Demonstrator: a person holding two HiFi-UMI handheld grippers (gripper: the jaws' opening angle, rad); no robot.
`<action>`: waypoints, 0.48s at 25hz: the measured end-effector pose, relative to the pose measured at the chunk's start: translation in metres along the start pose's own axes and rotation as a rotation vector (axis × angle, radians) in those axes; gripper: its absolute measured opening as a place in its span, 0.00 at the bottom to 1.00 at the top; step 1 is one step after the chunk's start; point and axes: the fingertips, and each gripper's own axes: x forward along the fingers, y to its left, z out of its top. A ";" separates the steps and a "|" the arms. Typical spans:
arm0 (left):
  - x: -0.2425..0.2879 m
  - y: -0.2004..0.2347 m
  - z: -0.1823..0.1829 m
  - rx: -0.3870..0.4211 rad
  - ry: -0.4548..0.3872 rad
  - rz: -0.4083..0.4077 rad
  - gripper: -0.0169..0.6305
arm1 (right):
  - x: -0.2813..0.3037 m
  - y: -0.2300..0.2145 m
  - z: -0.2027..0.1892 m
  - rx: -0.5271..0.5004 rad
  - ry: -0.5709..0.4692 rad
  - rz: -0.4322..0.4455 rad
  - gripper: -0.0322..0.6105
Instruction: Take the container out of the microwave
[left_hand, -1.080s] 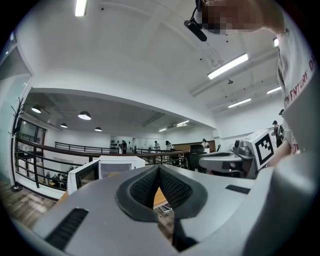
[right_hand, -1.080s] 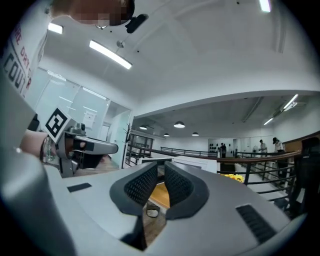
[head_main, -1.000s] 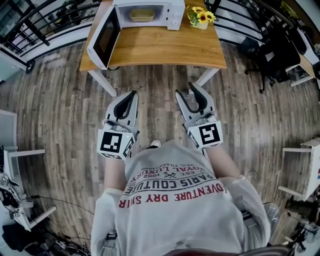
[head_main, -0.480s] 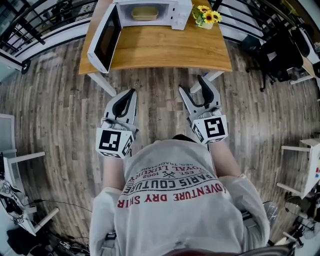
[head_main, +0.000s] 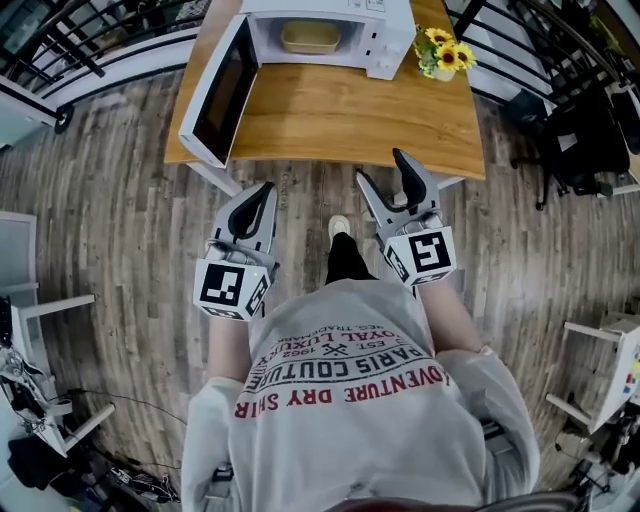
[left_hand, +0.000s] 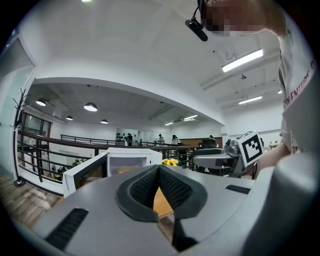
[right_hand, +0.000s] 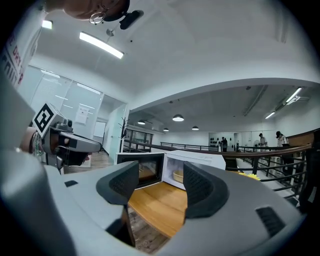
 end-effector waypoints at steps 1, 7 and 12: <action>0.009 0.007 0.003 0.011 -0.001 0.012 0.05 | 0.013 -0.008 0.001 -0.003 -0.008 0.006 0.48; 0.079 0.051 0.014 0.020 0.008 0.076 0.05 | 0.089 -0.064 0.000 0.003 -0.008 0.040 0.48; 0.145 0.079 0.030 0.019 -0.011 0.099 0.05 | 0.150 -0.112 0.001 -0.016 0.008 0.088 0.48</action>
